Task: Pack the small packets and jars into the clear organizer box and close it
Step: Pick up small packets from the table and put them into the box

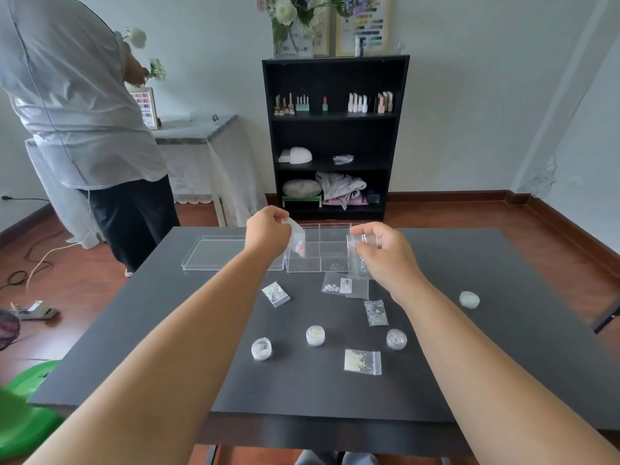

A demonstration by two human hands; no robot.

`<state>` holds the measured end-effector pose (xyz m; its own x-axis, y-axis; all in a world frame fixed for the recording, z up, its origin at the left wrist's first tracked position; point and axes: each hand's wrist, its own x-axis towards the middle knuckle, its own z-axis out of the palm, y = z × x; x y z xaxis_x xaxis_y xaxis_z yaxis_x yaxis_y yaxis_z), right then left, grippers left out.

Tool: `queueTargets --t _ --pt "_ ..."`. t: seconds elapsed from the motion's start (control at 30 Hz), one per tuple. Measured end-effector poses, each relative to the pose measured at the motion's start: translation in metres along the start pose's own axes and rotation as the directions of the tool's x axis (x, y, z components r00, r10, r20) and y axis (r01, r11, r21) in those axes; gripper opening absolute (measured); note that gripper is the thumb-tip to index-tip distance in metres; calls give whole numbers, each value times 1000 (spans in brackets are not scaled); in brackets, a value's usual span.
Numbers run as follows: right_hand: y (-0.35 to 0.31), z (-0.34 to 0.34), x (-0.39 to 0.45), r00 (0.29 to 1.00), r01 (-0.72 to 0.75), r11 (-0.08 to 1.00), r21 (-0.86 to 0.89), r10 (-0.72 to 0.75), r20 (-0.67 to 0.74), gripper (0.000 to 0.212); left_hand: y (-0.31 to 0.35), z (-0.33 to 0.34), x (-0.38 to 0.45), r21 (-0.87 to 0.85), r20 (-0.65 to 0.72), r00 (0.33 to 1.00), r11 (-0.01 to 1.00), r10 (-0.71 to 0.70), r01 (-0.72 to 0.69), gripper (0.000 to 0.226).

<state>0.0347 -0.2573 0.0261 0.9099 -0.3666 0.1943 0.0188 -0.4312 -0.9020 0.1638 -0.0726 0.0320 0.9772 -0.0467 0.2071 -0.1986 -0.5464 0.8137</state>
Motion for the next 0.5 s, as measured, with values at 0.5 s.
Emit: queueTargets --t 0.5 --pt "11 13 5 999 31 998 -49 -30 22 29 -9 23 4 193 28 998 980 -62 56 22"
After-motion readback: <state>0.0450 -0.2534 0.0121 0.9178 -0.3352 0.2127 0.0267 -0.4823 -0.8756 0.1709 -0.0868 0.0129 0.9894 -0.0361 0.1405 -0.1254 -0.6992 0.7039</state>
